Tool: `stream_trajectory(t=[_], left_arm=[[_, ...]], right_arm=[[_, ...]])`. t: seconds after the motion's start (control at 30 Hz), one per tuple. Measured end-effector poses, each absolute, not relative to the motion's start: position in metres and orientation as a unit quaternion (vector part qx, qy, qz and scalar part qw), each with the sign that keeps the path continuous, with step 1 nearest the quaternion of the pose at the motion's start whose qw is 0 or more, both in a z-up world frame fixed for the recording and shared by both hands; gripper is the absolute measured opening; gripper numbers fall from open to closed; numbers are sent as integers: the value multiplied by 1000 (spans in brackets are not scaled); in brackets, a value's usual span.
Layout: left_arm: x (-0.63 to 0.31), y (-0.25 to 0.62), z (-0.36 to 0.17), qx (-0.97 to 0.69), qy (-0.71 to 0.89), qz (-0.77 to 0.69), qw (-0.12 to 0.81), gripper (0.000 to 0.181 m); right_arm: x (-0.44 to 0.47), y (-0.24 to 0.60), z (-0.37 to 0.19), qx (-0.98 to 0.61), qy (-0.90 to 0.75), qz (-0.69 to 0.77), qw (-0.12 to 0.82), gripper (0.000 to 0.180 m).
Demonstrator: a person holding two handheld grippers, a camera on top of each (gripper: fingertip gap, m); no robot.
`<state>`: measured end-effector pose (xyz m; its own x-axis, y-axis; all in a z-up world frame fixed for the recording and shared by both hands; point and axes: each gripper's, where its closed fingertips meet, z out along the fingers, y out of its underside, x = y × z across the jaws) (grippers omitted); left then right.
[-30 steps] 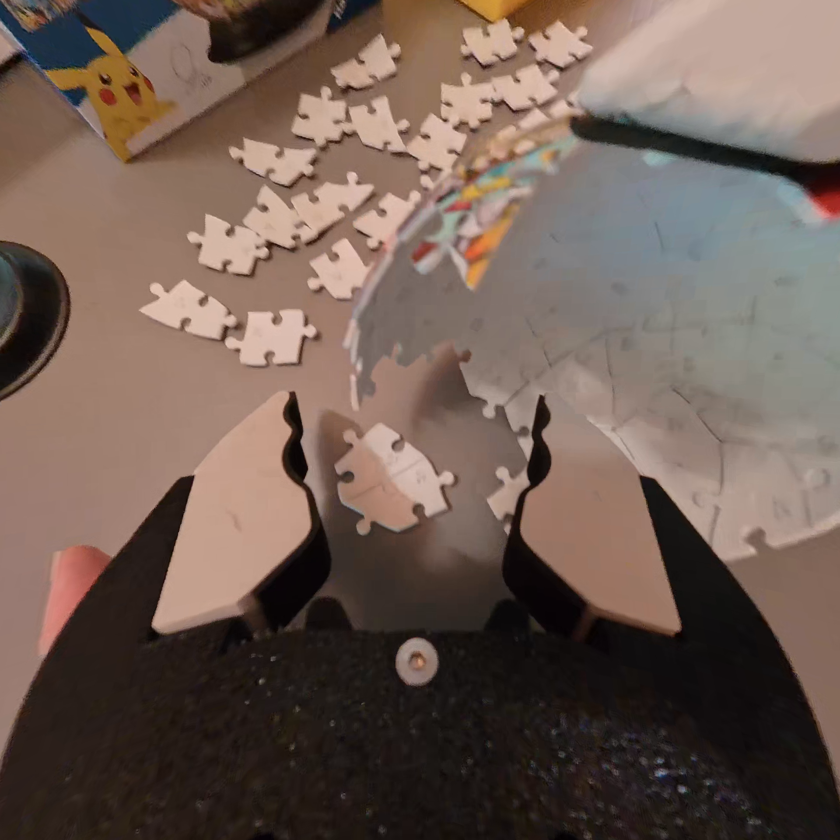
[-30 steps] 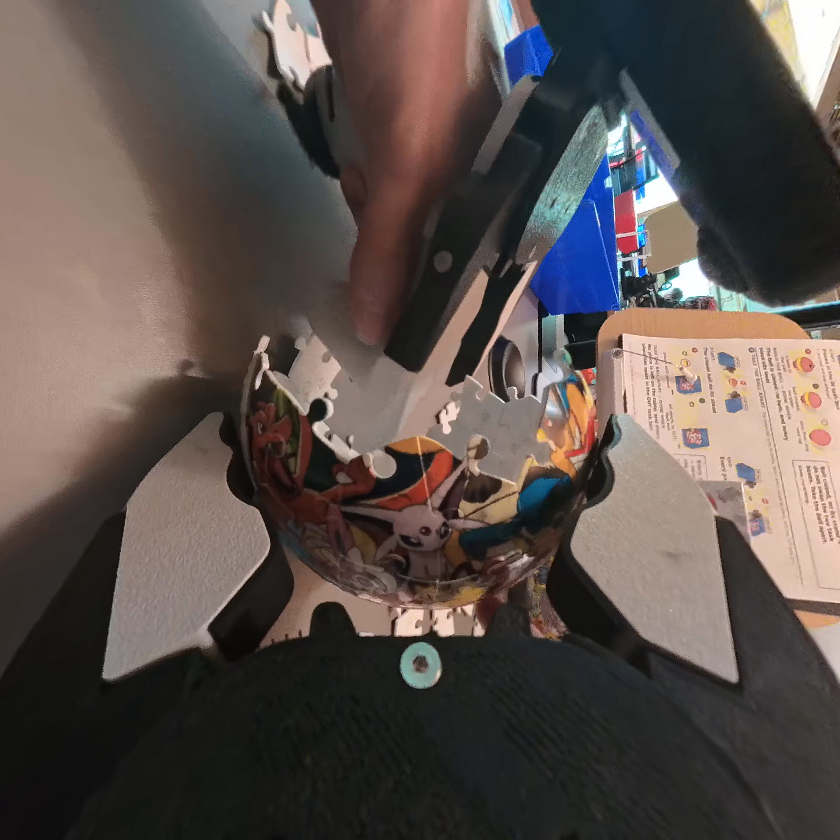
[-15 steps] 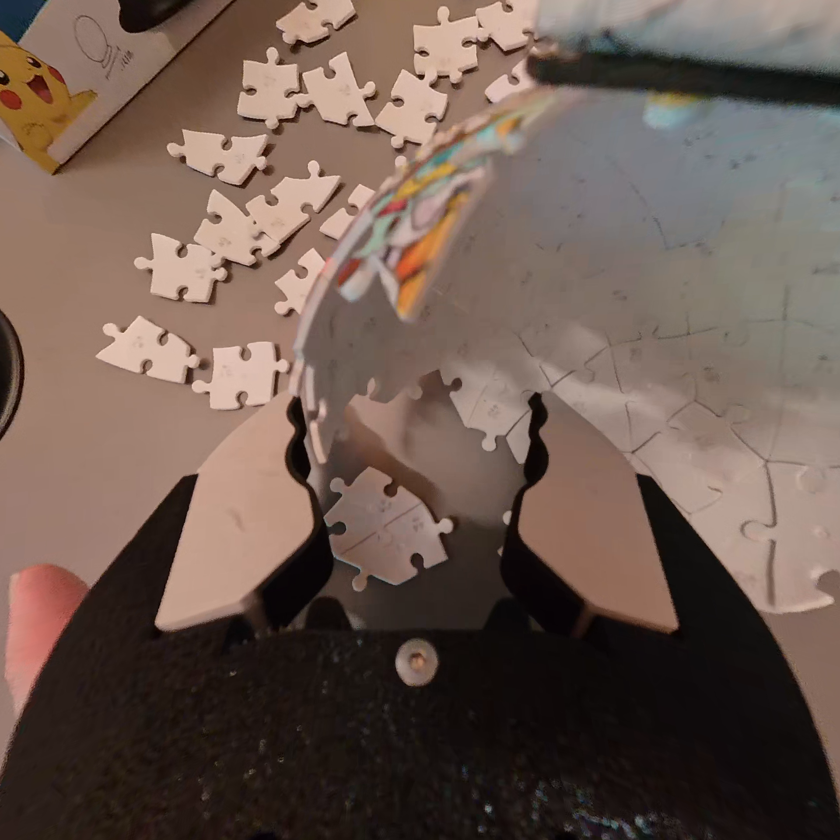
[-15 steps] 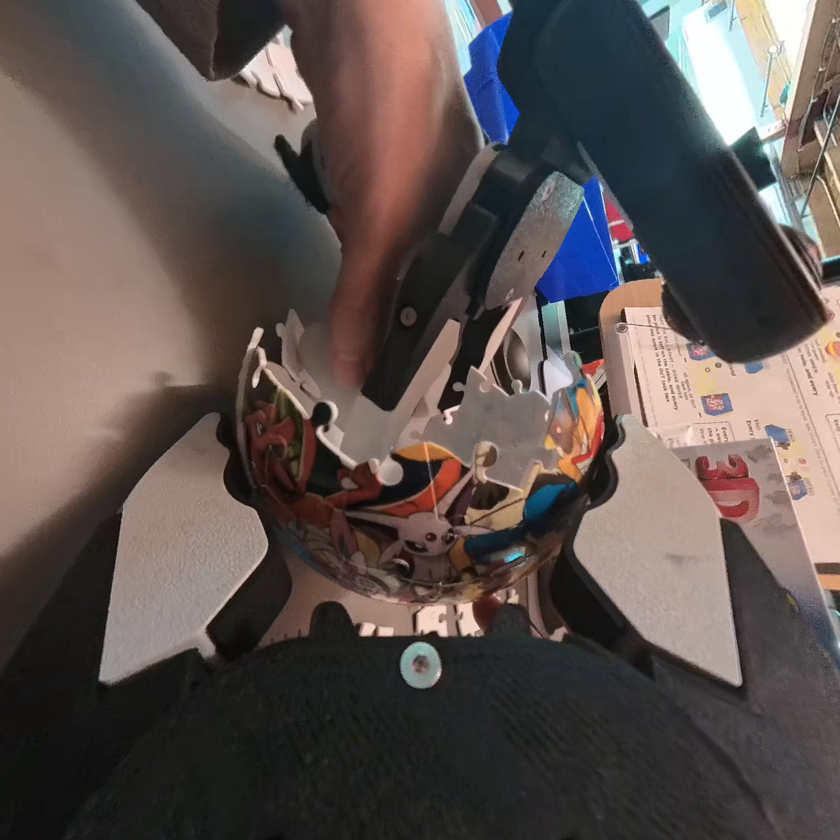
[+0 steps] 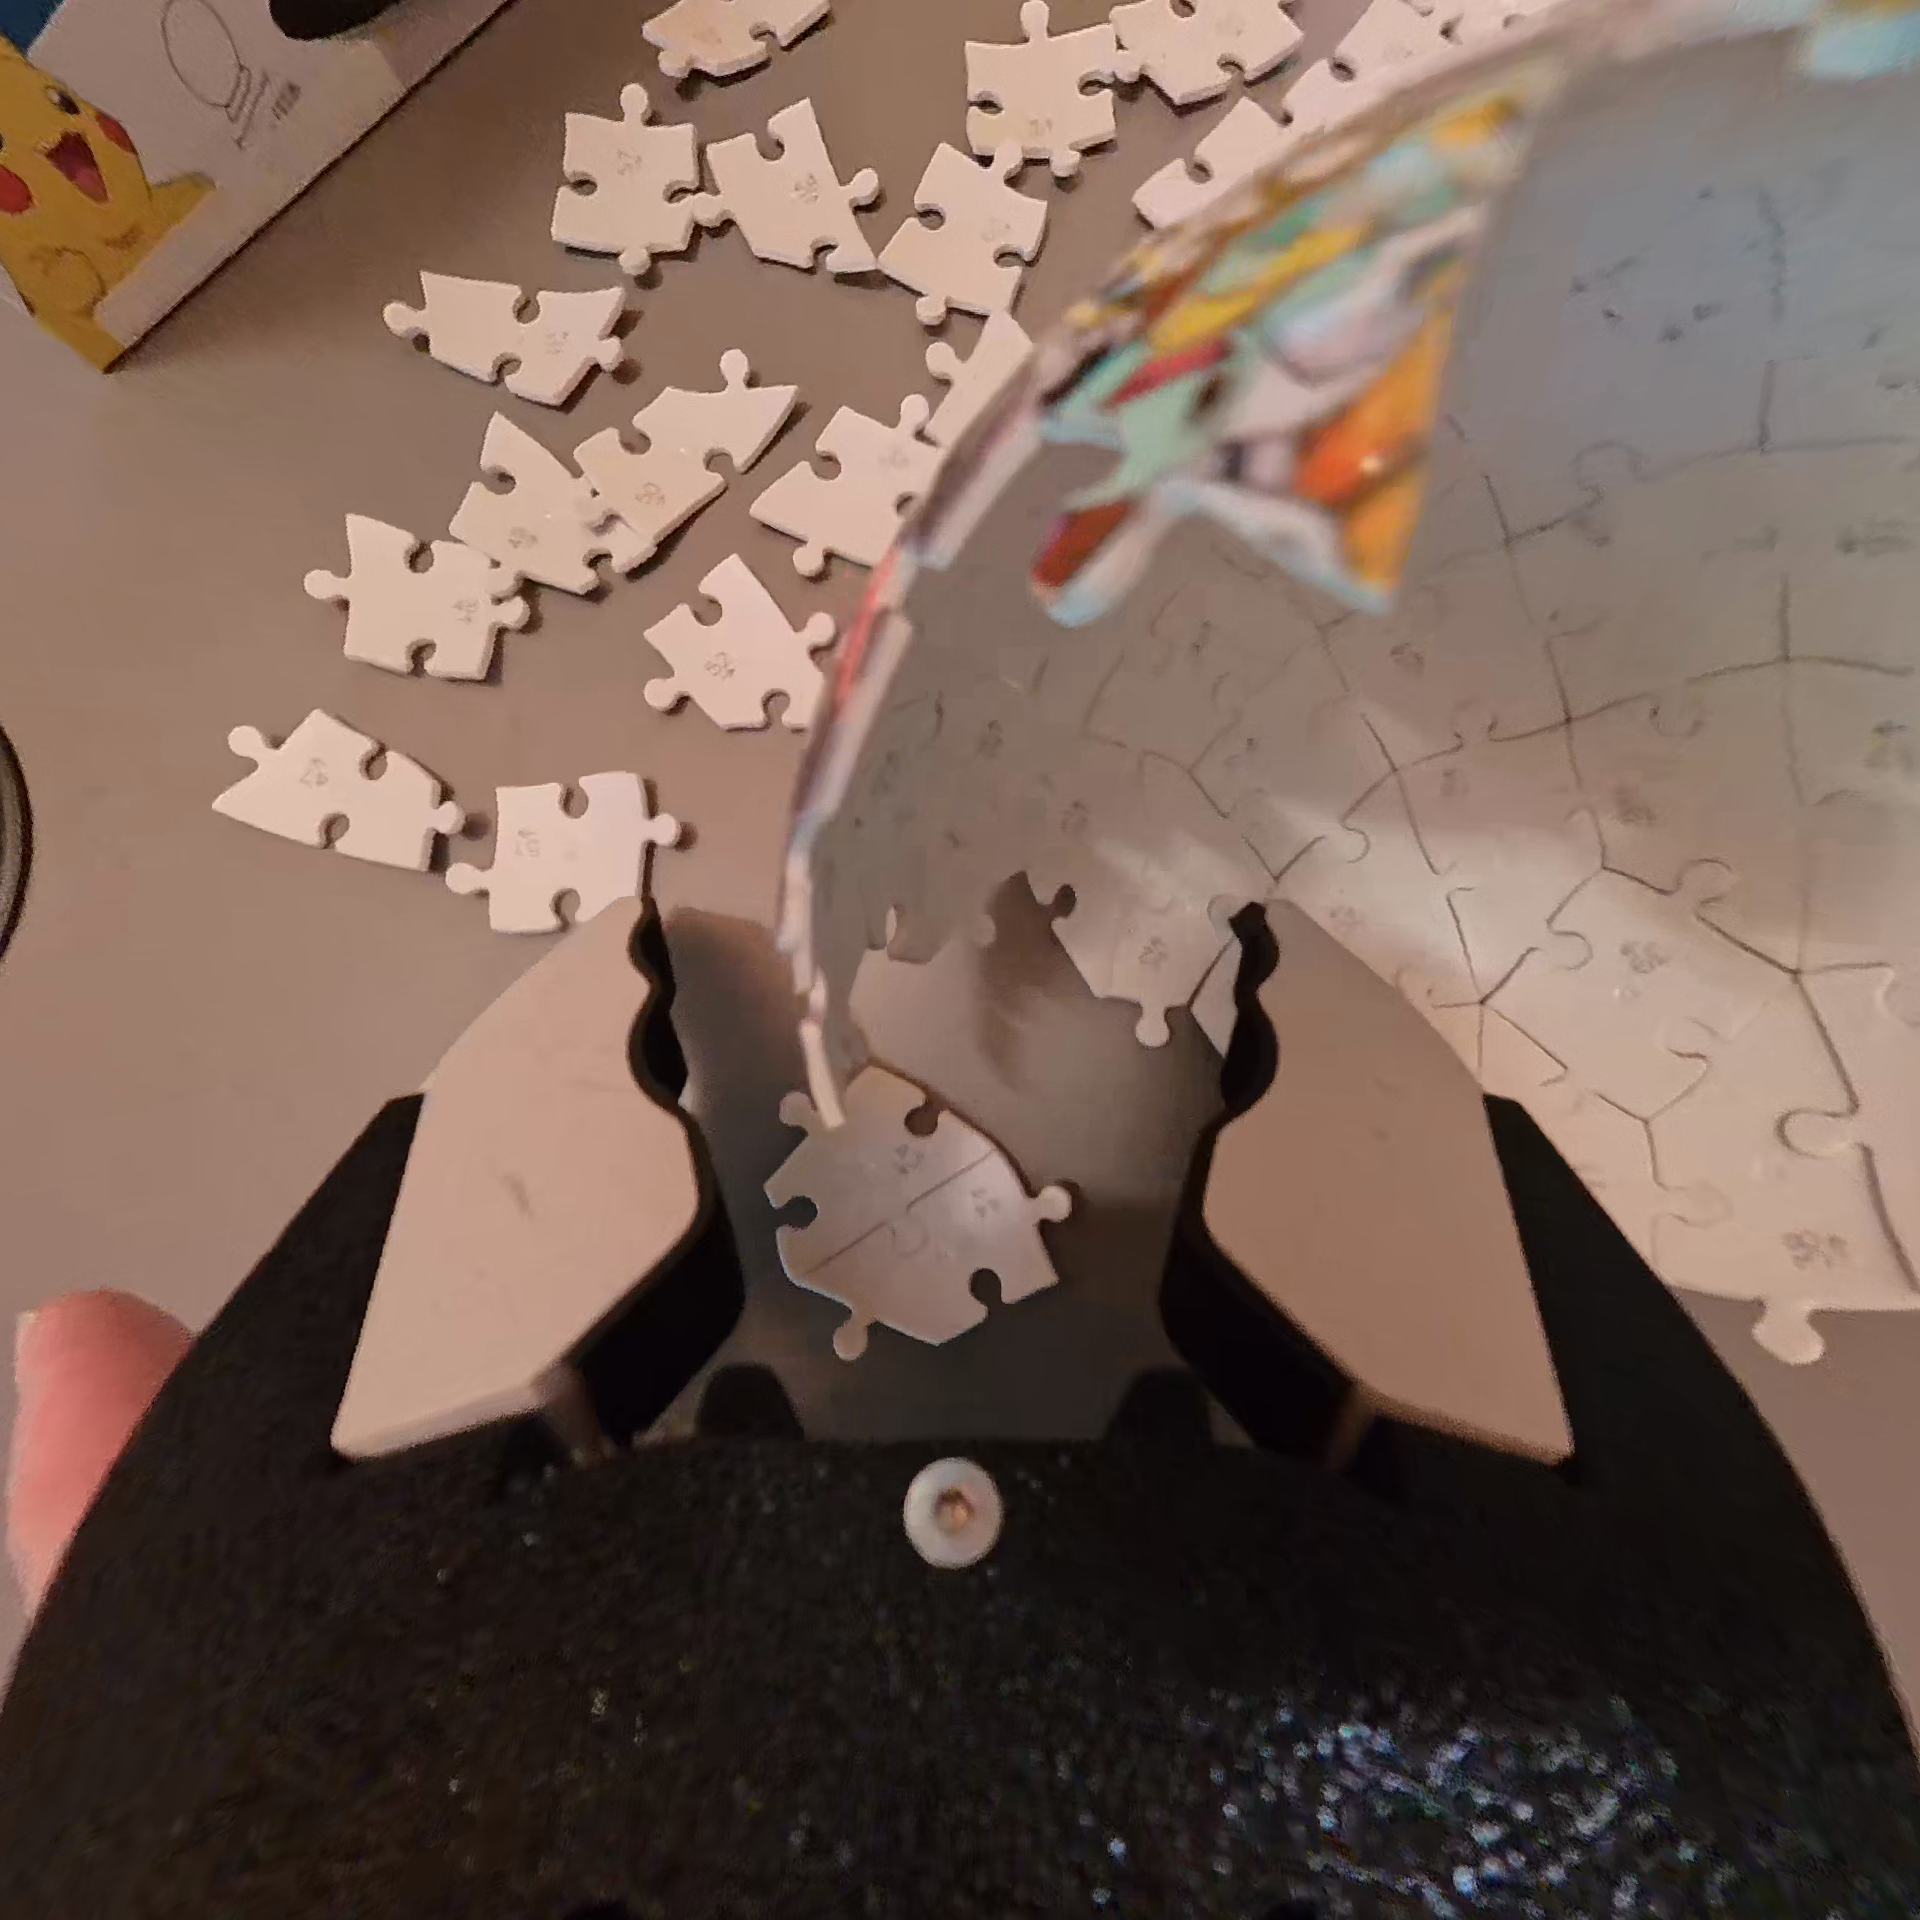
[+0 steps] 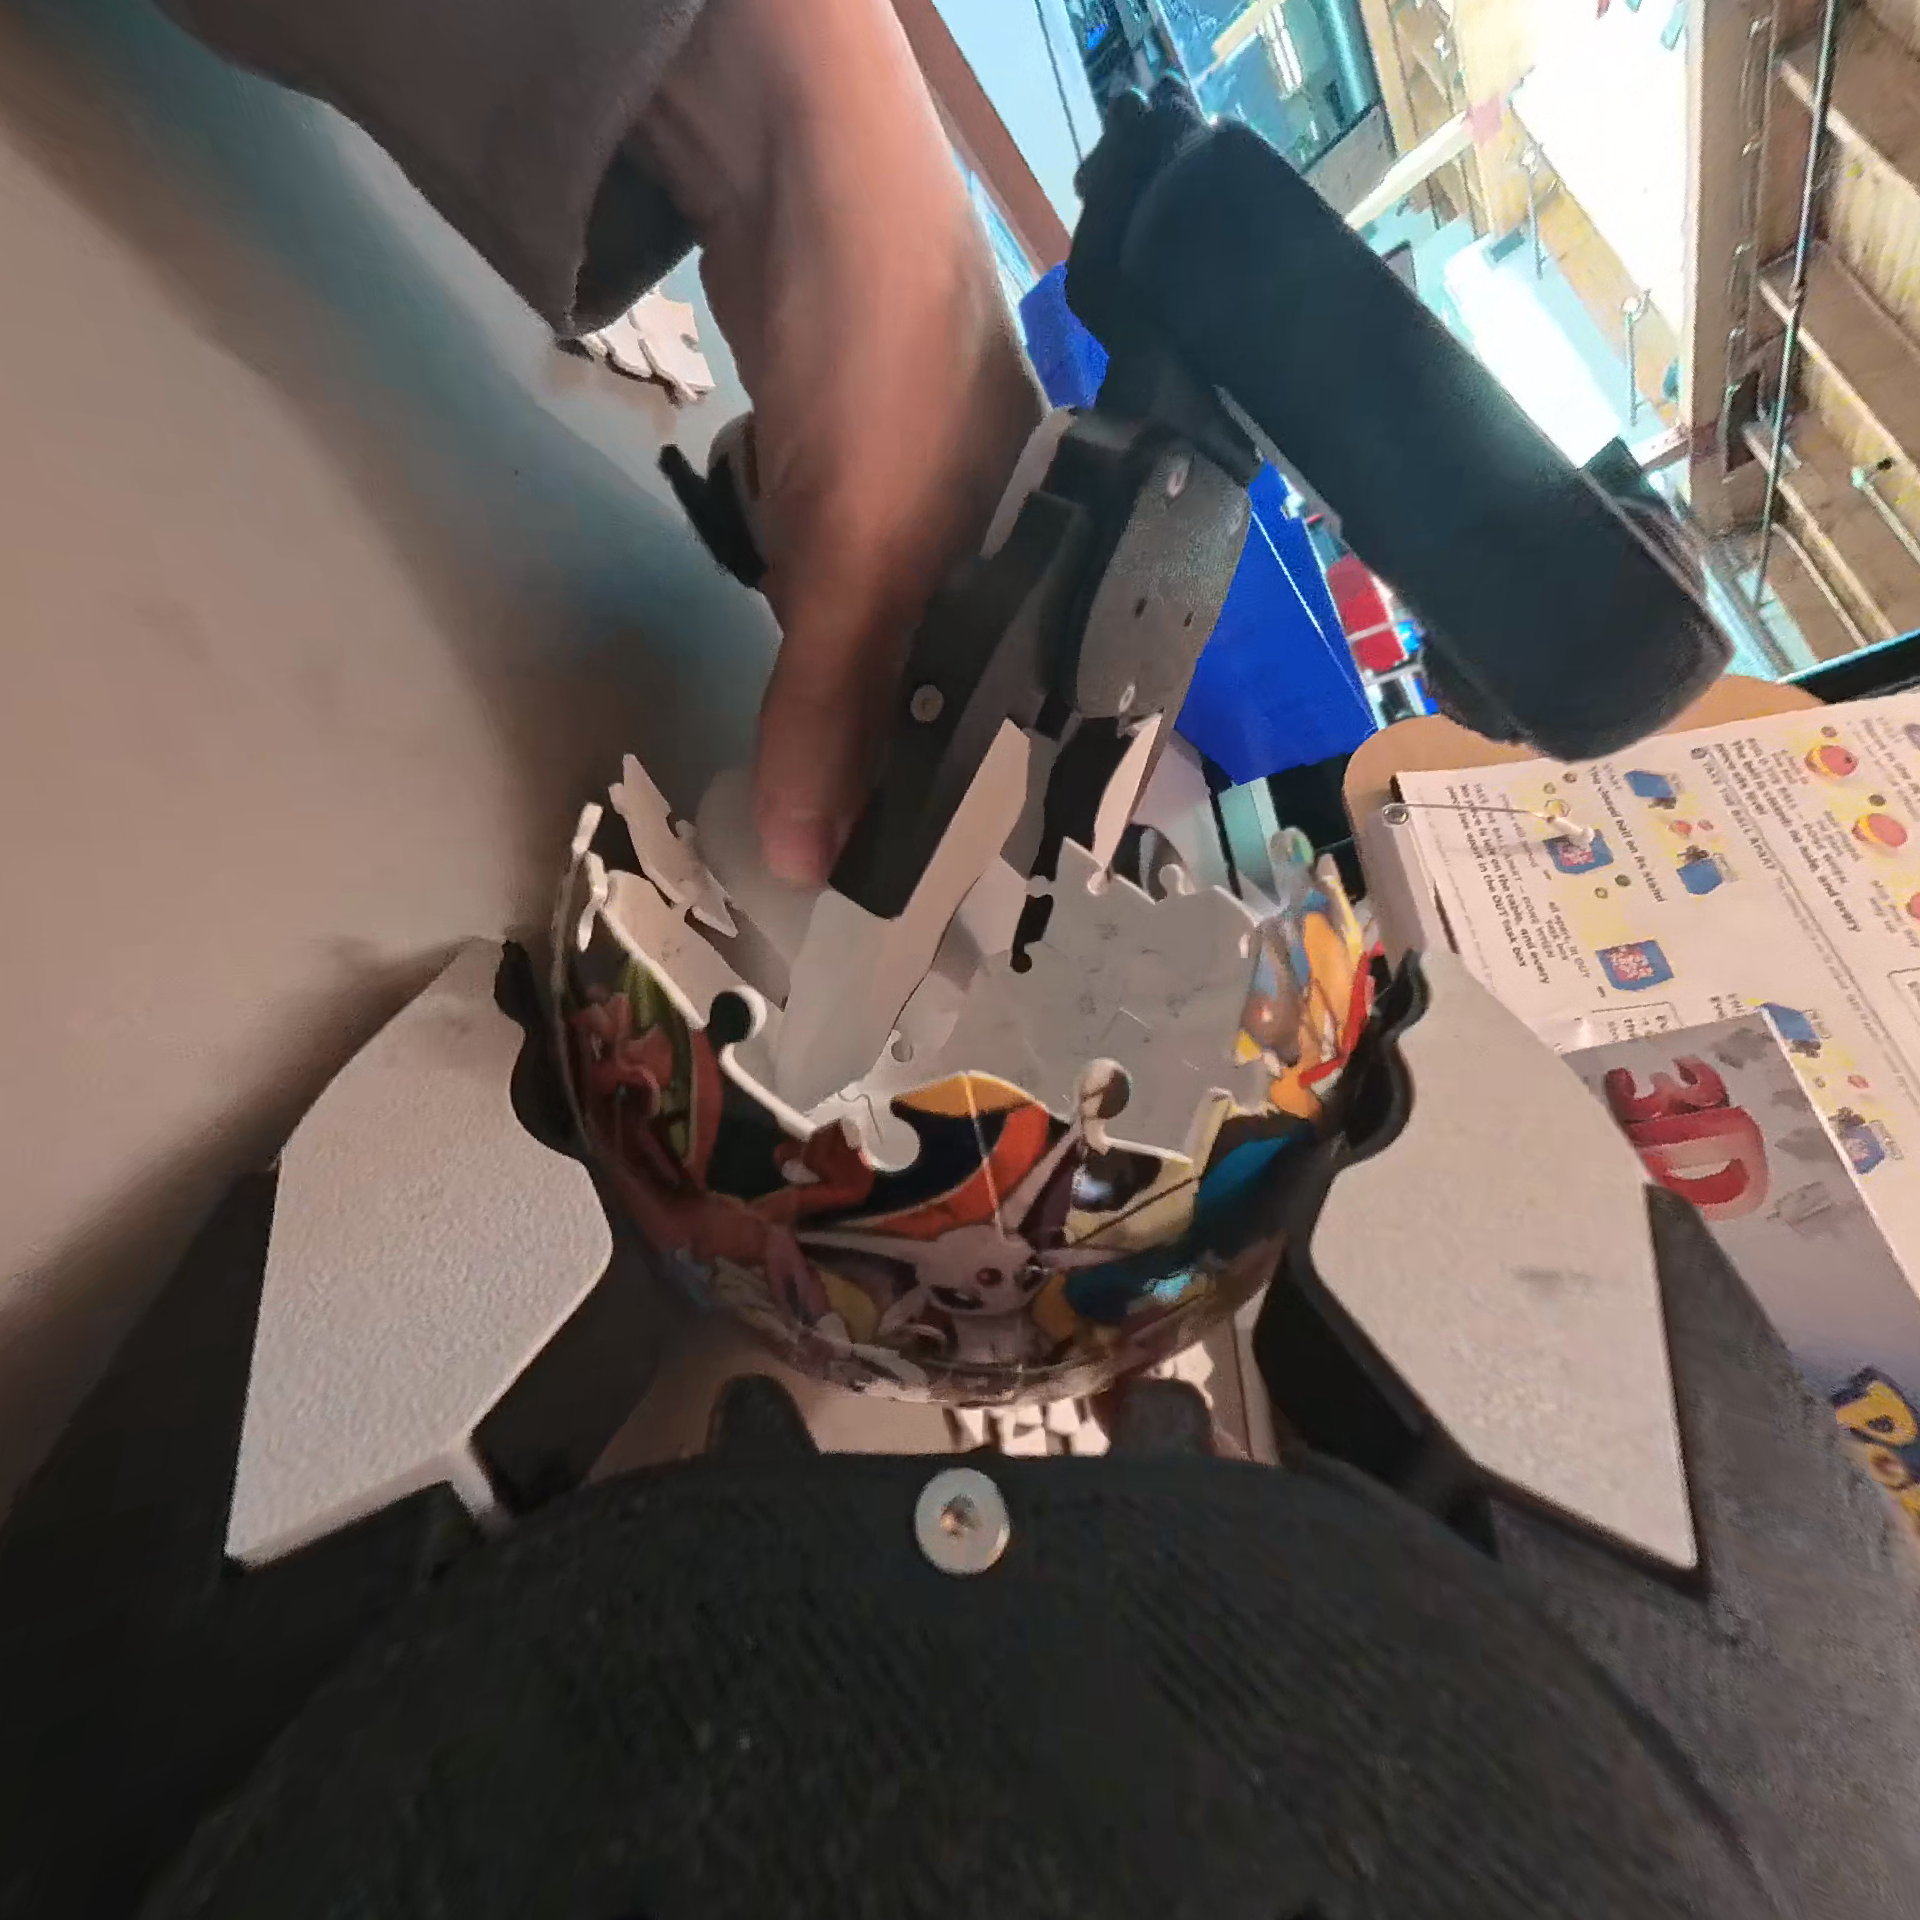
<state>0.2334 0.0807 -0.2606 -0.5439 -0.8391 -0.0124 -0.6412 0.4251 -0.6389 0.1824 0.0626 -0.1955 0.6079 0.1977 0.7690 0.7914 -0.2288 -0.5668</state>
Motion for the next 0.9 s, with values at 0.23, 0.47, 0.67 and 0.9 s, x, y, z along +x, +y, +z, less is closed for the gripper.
stream_trajectory(t=[0.23,0.47,0.67,0.9], left_arm=[[208,94,-252,-493,785,-342,152,97],[176,112,-250,-505,784,-323,161,98],[171,119,-252,-476,810,-288,187,78],[135,93,-249,-331,860,-292,257,69]], right_arm=[[175,66,-199,-727,-379,-334,464,143],[173,68,-199,-726,-384,-342,456,142],[174,69,-199,-729,-381,-341,456,142],[176,69,-199,-731,-377,-341,455,142]])
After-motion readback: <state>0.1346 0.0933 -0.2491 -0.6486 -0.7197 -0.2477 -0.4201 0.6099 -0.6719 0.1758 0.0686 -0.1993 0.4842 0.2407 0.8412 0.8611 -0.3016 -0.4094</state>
